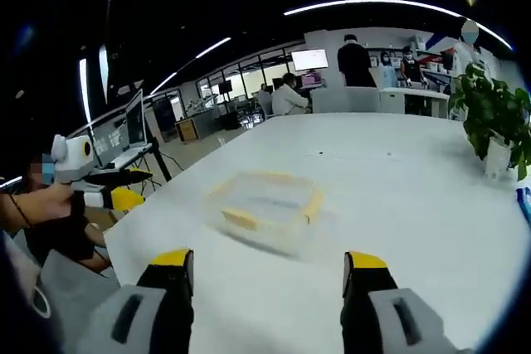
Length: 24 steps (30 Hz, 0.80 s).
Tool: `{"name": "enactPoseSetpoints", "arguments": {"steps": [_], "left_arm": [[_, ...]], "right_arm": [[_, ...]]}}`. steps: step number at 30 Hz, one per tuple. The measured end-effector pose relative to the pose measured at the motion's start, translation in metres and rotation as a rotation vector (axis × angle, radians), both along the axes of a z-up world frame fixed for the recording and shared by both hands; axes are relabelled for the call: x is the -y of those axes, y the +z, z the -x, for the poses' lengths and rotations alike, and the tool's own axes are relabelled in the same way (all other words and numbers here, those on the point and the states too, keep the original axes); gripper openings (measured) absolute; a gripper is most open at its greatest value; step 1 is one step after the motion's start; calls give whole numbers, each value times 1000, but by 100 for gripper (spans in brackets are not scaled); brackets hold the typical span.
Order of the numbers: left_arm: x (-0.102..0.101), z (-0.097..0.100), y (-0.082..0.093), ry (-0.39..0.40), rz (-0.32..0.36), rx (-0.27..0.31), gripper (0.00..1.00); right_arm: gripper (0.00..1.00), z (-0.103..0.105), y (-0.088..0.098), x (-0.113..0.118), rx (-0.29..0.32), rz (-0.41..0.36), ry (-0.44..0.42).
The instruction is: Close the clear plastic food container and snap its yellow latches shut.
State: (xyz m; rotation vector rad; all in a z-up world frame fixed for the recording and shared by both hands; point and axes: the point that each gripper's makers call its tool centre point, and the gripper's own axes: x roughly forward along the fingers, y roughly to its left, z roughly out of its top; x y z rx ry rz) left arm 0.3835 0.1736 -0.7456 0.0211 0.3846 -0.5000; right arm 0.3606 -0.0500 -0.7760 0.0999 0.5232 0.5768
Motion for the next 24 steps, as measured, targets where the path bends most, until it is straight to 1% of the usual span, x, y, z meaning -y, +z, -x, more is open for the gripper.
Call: {"name": "enactPoseSetpoints", "arguments": {"steps": [2,6,13,17,20,24], "left_arm": [[1,2,3,0,14,22,71],[1,4,2,-1,42,24,73],[0,7,-1,4,56,16,76],[-3,8,-4,13,35,16,76],[-2,10,-7,9,50,9,77],[-2,13,-10,4,31,-1,75]], "right_arm": [[74,1,0,-2,6,-5,3],[75,2,-2,-3,2,-15,-8],[76,5,-3,-5,3,-17,-5],[76,7,-6,-7,-10,-21,-2],[76,9,-8,-9,-20,-23,7],[76,10,-9,-8,-20,-22,10]]}}
